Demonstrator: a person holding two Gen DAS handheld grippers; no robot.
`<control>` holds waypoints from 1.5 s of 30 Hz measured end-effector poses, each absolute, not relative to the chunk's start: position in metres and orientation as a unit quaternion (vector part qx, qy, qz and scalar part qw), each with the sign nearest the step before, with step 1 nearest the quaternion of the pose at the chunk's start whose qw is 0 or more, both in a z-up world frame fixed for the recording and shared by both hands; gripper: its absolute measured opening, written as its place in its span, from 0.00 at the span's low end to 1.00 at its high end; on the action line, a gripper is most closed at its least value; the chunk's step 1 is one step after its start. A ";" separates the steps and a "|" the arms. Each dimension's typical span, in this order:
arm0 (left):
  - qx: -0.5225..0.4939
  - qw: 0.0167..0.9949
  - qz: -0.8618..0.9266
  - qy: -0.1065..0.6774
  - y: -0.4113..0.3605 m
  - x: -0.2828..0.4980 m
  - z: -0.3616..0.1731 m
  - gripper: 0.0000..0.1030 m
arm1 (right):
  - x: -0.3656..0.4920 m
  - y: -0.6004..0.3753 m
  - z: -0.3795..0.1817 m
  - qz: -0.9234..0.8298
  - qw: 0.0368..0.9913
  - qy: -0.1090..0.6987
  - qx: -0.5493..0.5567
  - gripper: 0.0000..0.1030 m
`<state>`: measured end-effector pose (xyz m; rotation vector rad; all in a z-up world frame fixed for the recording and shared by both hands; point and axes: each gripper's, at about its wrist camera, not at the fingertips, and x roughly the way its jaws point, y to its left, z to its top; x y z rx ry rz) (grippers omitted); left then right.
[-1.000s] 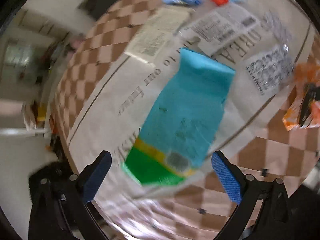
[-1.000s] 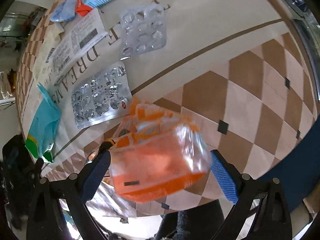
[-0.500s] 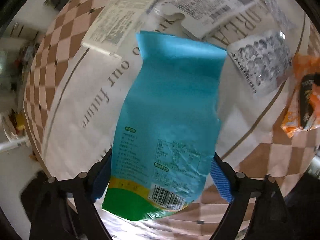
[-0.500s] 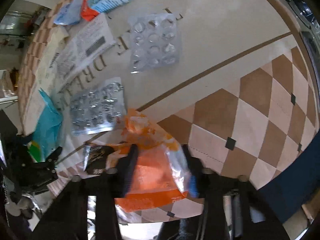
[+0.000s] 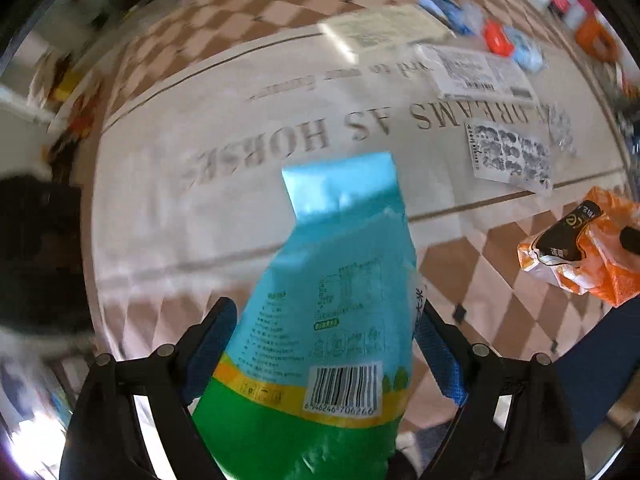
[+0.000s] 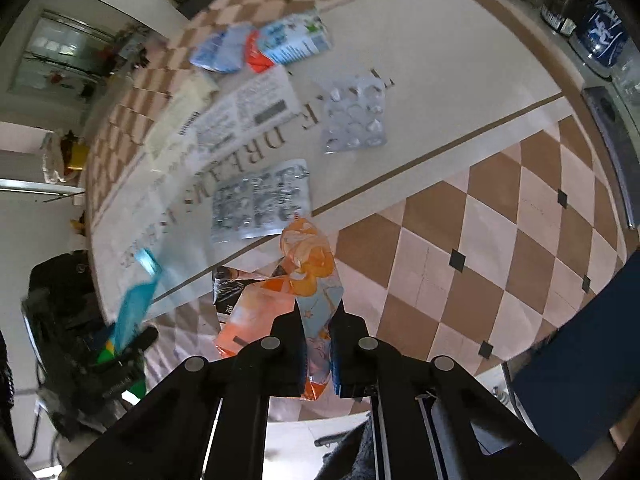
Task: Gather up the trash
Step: 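Grasp the green-and-blue snack bag with the left gripper while the right grasps the orange wrapper, then carry the bag and wrapper over the bin and open both grippers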
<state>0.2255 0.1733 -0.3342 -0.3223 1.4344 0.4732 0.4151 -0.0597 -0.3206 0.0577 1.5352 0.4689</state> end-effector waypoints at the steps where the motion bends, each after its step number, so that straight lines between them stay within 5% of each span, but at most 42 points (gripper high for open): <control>1: -0.157 0.719 0.224 0.639 0.171 0.212 -0.328 0.85 | 0.409 -0.063 -0.315 0.215 0.698 0.683 0.025 0.08; 9: -0.207 0.750 0.239 0.581 0.146 0.133 -0.297 0.85 | 0.315 -0.079 -0.268 0.254 0.720 0.646 0.010 0.08; 15: -0.250 0.752 0.187 0.580 0.150 0.094 -0.335 0.85 | 0.239 -0.103 -0.284 0.222 0.731 0.645 0.015 0.08; 24: -0.233 0.753 0.124 0.603 0.165 0.139 -0.347 0.86 | 0.273 -0.100 -0.306 0.144 0.768 0.621 0.064 0.08; 29: -0.170 0.715 0.134 0.665 0.158 0.180 -0.397 0.86 | 0.301 -0.100 -0.325 0.123 0.764 0.629 0.068 0.08; 32: -0.152 0.717 0.156 0.662 0.157 0.185 -0.407 0.78 | 0.305 -0.101 -0.335 0.128 0.760 0.634 0.065 0.08; 37: -0.161 0.743 0.156 0.631 0.149 0.173 -0.387 0.65 | 0.291 -0.114 -0.333 0.157 0.752 0.635 0.081 0.08; 45: -0.200 0.776 0.184 0.569 0.121 0.101 -0.336 0.65 | 0.226 -0.138 -0.320 0.226 0.732 0.637 0.085 0.08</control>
